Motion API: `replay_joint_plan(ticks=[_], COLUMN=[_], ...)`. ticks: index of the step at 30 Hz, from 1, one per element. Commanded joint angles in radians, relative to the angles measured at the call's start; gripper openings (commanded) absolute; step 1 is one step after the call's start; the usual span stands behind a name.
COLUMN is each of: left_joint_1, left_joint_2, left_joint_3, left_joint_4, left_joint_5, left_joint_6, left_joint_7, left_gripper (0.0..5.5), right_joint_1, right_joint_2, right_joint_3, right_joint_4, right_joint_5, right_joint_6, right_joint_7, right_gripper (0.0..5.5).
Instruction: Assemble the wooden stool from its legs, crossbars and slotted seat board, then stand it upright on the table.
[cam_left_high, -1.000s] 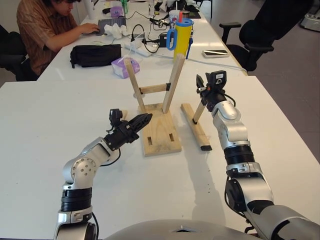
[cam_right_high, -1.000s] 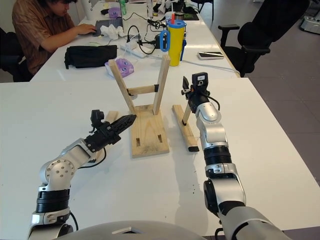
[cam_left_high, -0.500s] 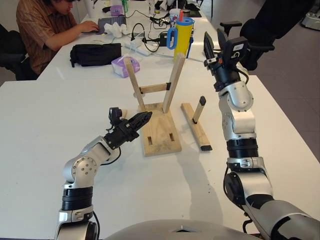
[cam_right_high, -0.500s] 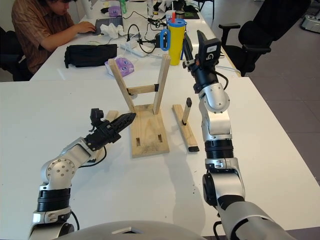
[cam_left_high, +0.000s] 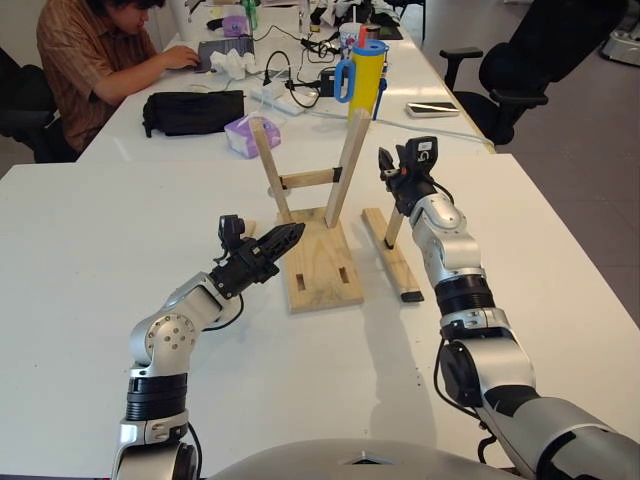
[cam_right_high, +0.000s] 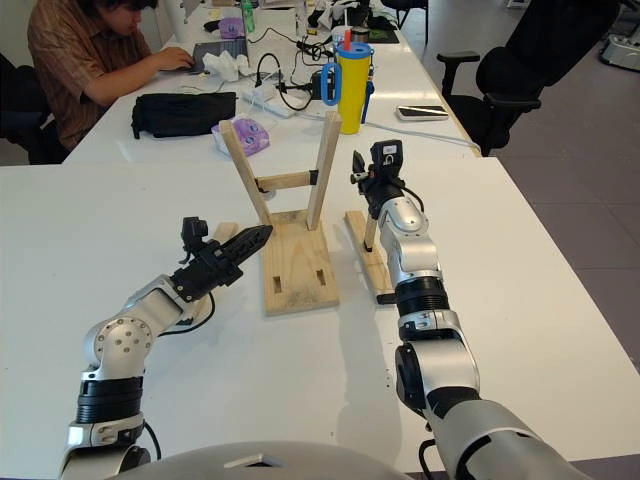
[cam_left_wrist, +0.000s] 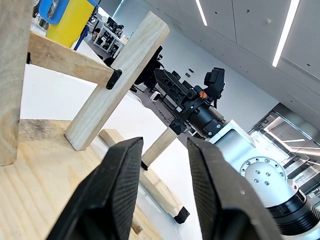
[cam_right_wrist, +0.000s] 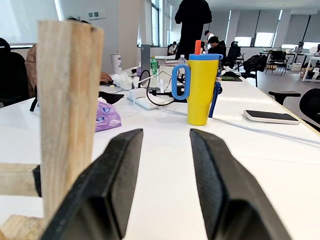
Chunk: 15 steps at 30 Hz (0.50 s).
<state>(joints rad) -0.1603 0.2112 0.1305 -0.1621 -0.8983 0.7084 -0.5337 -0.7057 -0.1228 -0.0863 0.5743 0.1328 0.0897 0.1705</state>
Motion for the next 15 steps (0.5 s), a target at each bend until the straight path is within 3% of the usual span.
replay_joint_plan(ticks=[1, 4, 7, 12, 15], left_joint_1=[-0.028, -0.013, 0.007, 0.023, 0.034], left_joint_2=[0.005, 0.003, 0.0, -0.008, -0.005], left_joint_3=[0.001, -0.005, -0.02, -0.009, -0.004], left_joint_4=[0.013, 0.007, 0.006, -0.006, -0.019], left_joint_5=[0.021, 0.033, 0.059, 0.065, 0.072], left_joint_6=[-0.011, -0.02, -0.038, -0.058, -0.072], left_joint_7=[-0.003, -0.004, -0.005, 0.002, 0.007], left_gripper=[1.61, 1.61, 1.61, 1.61, 1.61], right_joint_1=[0.104, 0.071, 0.063, 0.147, 0.308], right_joint_2=[-0.012, -0.036, -0.089, -0.127, -0.174], right_joint_3=[-0.002, -0.007, -0.003, -0.065, -0.093], right_joint_4=[0.026, -0.118, -0.279, -0.468, -0.537], right_joint_5=[-0.038, -0.047, -0.1, -0.034, -0.005], right_joint_6=[-0.063, -0.173, -0.161, 0.043, 0.218], right_joint_7=[-0.03, -0.027, -0.049, -0.04, -0.005], right_gripper=[1.73, 1.73, 1.73, 1.73, 1.73])
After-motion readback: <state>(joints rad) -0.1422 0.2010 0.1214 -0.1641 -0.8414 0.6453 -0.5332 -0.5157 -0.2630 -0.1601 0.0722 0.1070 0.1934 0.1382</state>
